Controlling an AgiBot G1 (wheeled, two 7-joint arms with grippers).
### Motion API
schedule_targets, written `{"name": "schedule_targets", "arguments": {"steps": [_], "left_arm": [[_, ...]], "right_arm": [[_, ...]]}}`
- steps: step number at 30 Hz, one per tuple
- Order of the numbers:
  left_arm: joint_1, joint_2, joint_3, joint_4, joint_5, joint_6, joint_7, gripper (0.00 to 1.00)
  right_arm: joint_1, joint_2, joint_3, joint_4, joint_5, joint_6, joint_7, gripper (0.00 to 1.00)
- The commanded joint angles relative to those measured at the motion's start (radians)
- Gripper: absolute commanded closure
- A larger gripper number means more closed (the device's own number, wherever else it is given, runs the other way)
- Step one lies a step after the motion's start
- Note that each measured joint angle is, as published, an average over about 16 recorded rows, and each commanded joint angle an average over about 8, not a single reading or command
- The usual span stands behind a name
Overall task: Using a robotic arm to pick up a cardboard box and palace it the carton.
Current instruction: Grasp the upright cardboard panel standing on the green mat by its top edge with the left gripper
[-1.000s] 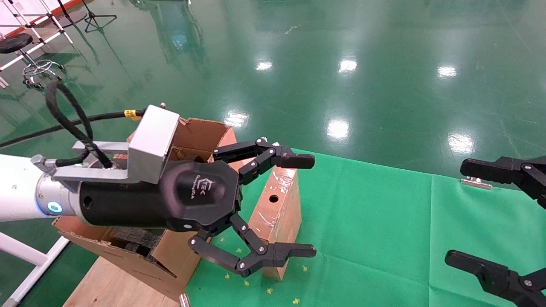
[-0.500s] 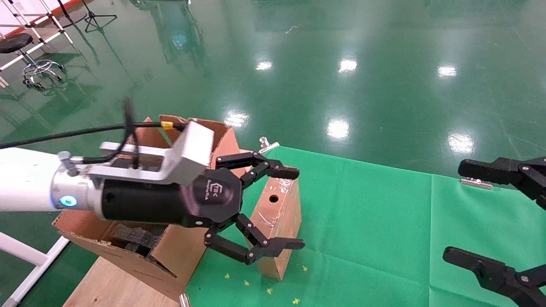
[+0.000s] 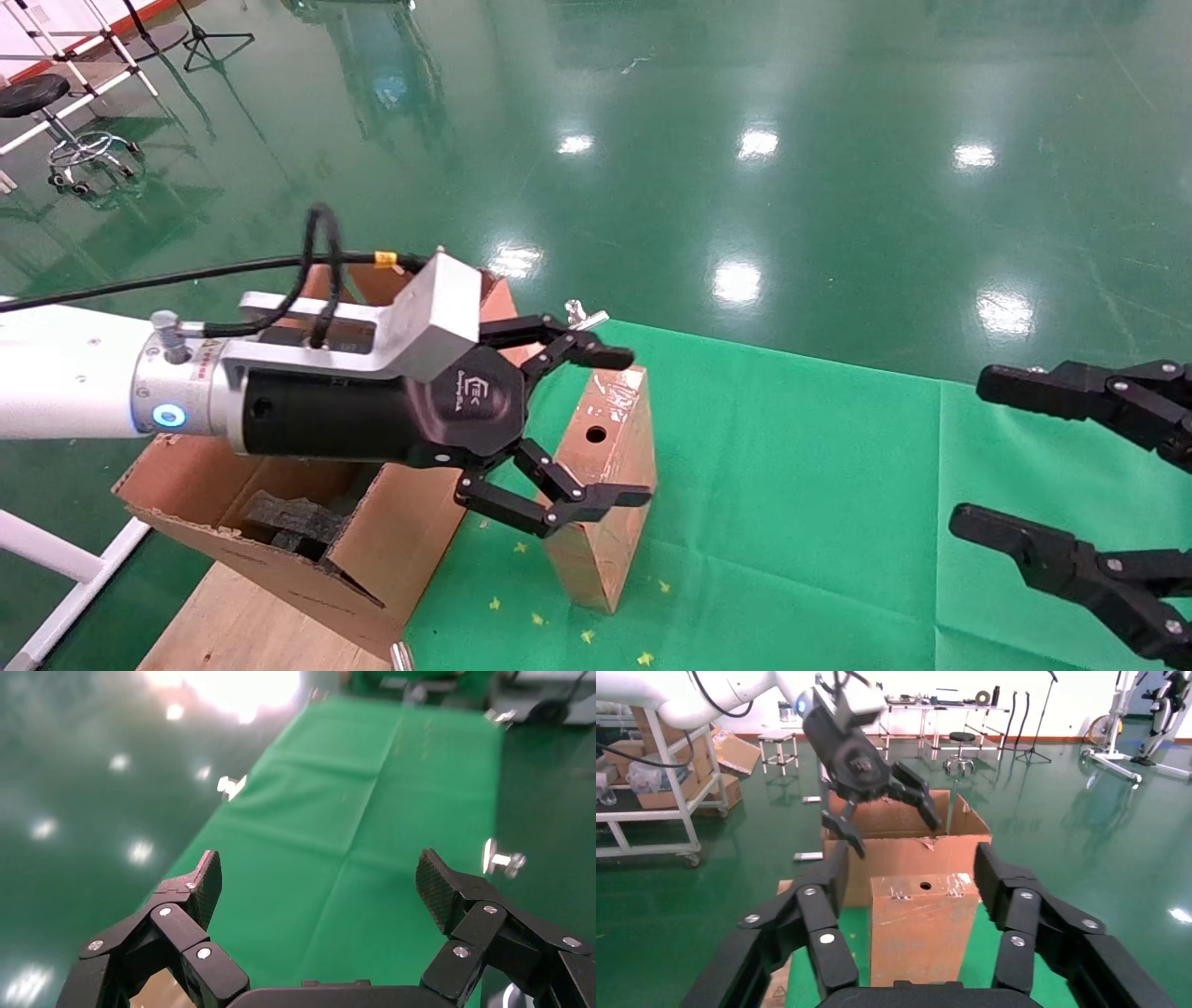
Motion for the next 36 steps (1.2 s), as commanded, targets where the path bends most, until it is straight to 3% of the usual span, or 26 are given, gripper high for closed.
{"name": "schedule_targets", "arguments": {"steps": [1,9,19,28,36], "left_arm": [[-0.014,-0.009,0.01,-0.007,0.038,-0.009,-0.016,0.0],[-0.186,0.041,0.114,-0.009,0.286,-0.003,-0.325,0.0],[-0.324,0.144,0.229,-0.011,0.502,0.077,-0.693,0.0],[-0.367,0.226,0.298,-0.014,0.618,0.102,-0.865,0.0],[-0.362,0.265,0.333,-0.017,0.661,0.101,-0.939,0.0]], "right_arm": [[0.0,0.0,0.0,0.0,0.0,0.0,0.0,1.0],[0.0,0.0,0.0,0.0,0.0,0.0,0.0,1.0],[0.0,0.0,0.0,0.0,0.0,0.0,0.0,1.0],[0.0,0.0,0.0,0.0,0.0,0.0,0.0,1.0],[0.0,0.0,0.0,0.0,0.0,0.0,0.0,1.0]]}}
